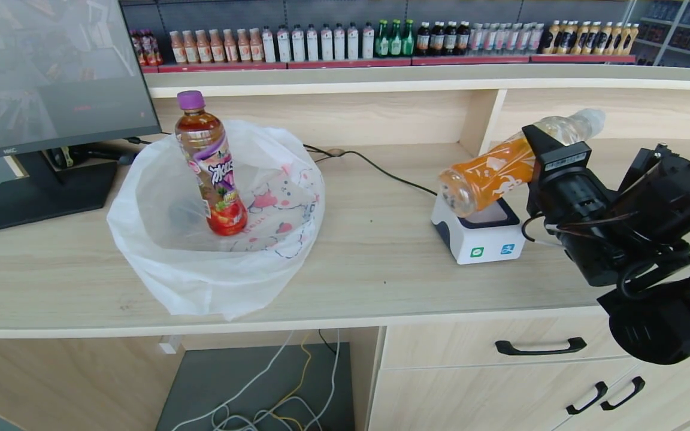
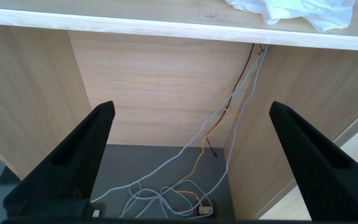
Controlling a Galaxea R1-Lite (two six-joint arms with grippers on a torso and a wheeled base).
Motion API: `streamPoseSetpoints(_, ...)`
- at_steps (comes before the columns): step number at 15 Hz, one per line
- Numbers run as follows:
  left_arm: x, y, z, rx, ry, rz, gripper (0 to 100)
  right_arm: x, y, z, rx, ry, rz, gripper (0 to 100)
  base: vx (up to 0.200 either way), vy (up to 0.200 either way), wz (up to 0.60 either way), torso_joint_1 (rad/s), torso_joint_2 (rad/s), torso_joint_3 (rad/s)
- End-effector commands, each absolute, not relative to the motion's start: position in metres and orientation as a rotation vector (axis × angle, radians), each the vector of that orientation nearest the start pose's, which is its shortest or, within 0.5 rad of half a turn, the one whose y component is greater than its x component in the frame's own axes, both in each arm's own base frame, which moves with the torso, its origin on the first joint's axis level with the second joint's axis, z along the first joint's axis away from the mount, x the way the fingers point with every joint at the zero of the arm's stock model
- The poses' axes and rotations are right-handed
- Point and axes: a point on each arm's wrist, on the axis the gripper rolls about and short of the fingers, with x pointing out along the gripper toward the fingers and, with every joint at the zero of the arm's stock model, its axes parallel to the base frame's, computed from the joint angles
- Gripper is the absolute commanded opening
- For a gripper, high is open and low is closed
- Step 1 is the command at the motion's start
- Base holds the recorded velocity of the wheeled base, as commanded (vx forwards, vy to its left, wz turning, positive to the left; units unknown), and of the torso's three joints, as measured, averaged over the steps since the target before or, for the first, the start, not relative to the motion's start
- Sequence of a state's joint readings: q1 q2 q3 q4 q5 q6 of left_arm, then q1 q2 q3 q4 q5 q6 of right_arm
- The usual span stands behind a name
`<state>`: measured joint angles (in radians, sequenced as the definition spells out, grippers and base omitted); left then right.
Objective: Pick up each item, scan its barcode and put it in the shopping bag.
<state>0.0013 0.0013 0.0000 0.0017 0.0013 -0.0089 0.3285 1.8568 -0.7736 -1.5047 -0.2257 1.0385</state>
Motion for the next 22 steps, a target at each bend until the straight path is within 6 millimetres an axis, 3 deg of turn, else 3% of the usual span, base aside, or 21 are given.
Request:
streamPoseSetpoints(1, -0.023, 0.0, 0.075, -0.009, 0.003, 0.003, 100, 0.31, 0.101, 0.21, 1.138, -0.314, 0.308, 0, 0.0, 0.0, 0.0, 0.0, 0.0, 0.0)
streamPoseSetpoints(5, -0.023, 0.0, 0.075, -0.009, 0.003, 0.003, 100, 0.303, 0.107, 0.223, 1.147, -0.339, 0.351, 0, 0.0, 0.0, 0.0, 0.0, 0.0, 0.0)
streamPoseSetpoints(9, -0.023, 0.0, 0.075, -0.009, 0.003, 0.003, 100, 0.277, 0.121, 0.251, 1.086, -0.383, 0.481, 0, 0.0, 0.0, 0.0, 0.0, 0.0, 0.0)
streamPoseSetpoints(11, -0.023, 0.0, 0.075, -0.009, 0.003, 0.003, 100, 0.254, 0.129, 0.272, 1.045, -0.412, 0.592, 0, 0.0, 0.0, 0.0, 0.0, 0.0, 0.0)
streamPoseSetpoints(12, -0.023, 0.0, 0.075, -0.009, 0.003, 0.003, 100, 0.238, 0.138, 0.283, 0.991, -0.432, 0.65, 0, 0.0, 0.0, 0.0, 0.0, 0.0, 0.0)
streamPoseSetpoints(15, -0.023, 0.0, 0.075, -0.009, 0.003, 0.003, 100, 0.22, 0.154, 0.293, 0.869, -0.471, 0.703, 0, 0.0, 0.0, 0.0, 0.0, 0.0, 0.0)
streamPoseSetpoints(19, -0.023, 0.0, 0.075, -0.009, 0.003, 0.003, 100, 0.21, 0.161, 0.319, 0.735, -0.522, 0.693, 0, 0.0, 0.0, 0.0, 0.0, 0.0, 0.0)
streamPoseSetpoints(22, -0.023, 0.0, 0.075, -0.009, 0.003, 0.003, 100, 0.19, 0.169, 0.333, 0.464, -0.573, 0.672, 0, 0.0, 0.0, 0.0, 0.0, 0.0, 0.0)
